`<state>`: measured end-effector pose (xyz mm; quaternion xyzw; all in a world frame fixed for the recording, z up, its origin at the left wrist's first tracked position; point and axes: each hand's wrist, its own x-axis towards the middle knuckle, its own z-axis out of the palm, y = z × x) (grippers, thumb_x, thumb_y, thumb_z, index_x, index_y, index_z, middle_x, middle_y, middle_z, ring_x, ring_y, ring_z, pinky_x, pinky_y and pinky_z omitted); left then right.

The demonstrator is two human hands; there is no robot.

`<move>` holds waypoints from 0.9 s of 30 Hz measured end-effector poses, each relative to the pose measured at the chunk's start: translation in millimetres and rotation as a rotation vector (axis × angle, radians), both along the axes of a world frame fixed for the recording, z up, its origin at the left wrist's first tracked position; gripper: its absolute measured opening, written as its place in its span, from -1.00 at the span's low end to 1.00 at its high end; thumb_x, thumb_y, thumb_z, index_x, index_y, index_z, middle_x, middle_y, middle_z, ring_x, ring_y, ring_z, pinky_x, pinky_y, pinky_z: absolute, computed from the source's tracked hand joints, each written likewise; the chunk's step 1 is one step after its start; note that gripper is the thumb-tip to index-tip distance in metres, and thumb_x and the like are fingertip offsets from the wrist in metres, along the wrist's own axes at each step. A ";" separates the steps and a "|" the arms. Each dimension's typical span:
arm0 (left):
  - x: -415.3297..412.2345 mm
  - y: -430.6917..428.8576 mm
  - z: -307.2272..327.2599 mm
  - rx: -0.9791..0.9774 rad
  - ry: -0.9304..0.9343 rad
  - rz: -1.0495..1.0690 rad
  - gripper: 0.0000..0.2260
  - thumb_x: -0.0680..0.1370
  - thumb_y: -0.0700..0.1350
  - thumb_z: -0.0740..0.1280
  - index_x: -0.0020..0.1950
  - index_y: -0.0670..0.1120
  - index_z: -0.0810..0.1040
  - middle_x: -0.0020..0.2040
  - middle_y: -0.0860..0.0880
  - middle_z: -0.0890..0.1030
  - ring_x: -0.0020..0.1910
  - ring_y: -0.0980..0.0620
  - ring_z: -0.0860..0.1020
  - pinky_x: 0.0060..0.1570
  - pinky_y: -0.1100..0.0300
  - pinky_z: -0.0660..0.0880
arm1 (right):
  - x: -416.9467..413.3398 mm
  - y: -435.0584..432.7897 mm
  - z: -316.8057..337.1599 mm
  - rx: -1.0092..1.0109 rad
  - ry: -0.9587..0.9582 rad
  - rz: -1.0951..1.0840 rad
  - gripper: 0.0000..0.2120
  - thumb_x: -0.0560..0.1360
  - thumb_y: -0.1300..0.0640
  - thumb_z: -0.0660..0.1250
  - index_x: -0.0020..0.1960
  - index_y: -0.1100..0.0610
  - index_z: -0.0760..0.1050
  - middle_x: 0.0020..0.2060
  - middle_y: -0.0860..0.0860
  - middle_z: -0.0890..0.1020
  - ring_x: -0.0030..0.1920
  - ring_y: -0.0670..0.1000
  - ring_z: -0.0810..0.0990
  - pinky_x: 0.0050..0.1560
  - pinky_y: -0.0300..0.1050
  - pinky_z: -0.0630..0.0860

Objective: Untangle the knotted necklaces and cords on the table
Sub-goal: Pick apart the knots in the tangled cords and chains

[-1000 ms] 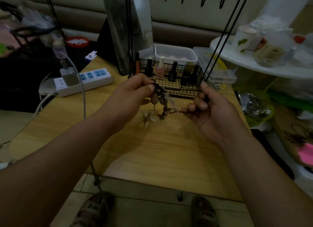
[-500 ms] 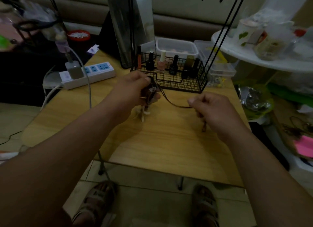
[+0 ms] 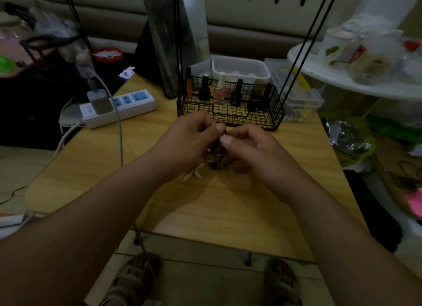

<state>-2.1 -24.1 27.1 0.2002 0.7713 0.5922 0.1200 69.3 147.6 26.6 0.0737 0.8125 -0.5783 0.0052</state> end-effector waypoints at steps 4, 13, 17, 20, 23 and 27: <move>0.1 1.1 2.3 0.082 -0.107 -0.004 -0.78 0.67 -0.04 0.37 -0.14 -0.07 0.51 -0.28 0.02 0.59 -0.24 0.04 0.61 -0.14 0.03 0.68 | -2.5 -4.1 -3.1 0.090 0.041 -0.018 -0.93 0.59 0.06 0.44 0.07 -0.04 0.62 -0.11 0.00 0.75 -0.11 0.03 0.72 -0.09 0.05 0.62; 2.6 -6.7 10.7 0.045 -0.240 -0.069 -0.96 0.69 -0.18 0.29 0.07 -0.13 0.47 -0.29 -0.06 0.63 -0.38 0.09 0.57 -0.42 0.22 0.42 | -6.0 6.9 9.4 -0.538 0.044 -0.216 -0.83 0.68 0.26 0.21 0.09 0.21 0.58 -0.13 0.13 0.69 -0.12 0.09 0.71 0.03 0.07 0.63; 5.5 -5.1 11.6 0.000 -0.264 -0.155 -0.79 0.67 -0.20 0.27 0.26 -0.02 0.57 -0.12 -0.13 0.65 -0.23 0.00 0.61 -0.27 0.15 0.48 | -6.0 5.6 10.7 -0.619 0.049 -0.208 -0.81 0.67 0.30 0.17 0.13 0.23 0.56 -0.16 0.12 0.63 -0.21 0.03 0.67 -0.11 0.01 0.60; 8.0 -6.0 10.9 -0.058 -0.200 -0.227 -0.87 0.66 -0.09 0.36 0.19 0.01 0.62 -0.12 0.02 0.66 -0.20 0.08 0.57 -0.22 0.16 0.47 | -4.5 4.7 11.8 -0.616 0.033 -0.153 -0.82 0.66 0.32 0.19 0.16 0.22 0.54 -0.14 0.12 0.64 -0.22 0.01 0.64 -0.21 -0.07 0.60; 8.3 -6.5 9.0 -0.128 -0.098 -0.215 -0.93 0.64 -0.07 0.40 0.07 -0.05 0.61 -0.26 0.09 0.60 -0.33 0.22 0.51 -0.33 0.27 0.44 | -3.3 6.6 13.4 -0.604 0.017 -0.151 -0.82 0.63 0.35 0.21 0.13 0.21 0.54 -0.16 0.10 0.57 -0.28 -0.03 0.57 -0.28 -0.13 0.55; 5.4 -6.9 10.2 -0.071 -0.120 -0.159 -0.89 0.67 -0.12 0.34 0.07 -0.16 0.56 -0.14 -0.06 0.68 -0.23 0.13 0.60 -0.25 0.24 0.51 | -3.7 10.6 11.6 -0.447 -0.022 -0.149 -0.85 0.59 0.32 0.28 0.03 0.14 0.59 -0.23 0.02 0.55 -0.36 -0.09 0.45 -0.33 -0.16 0.41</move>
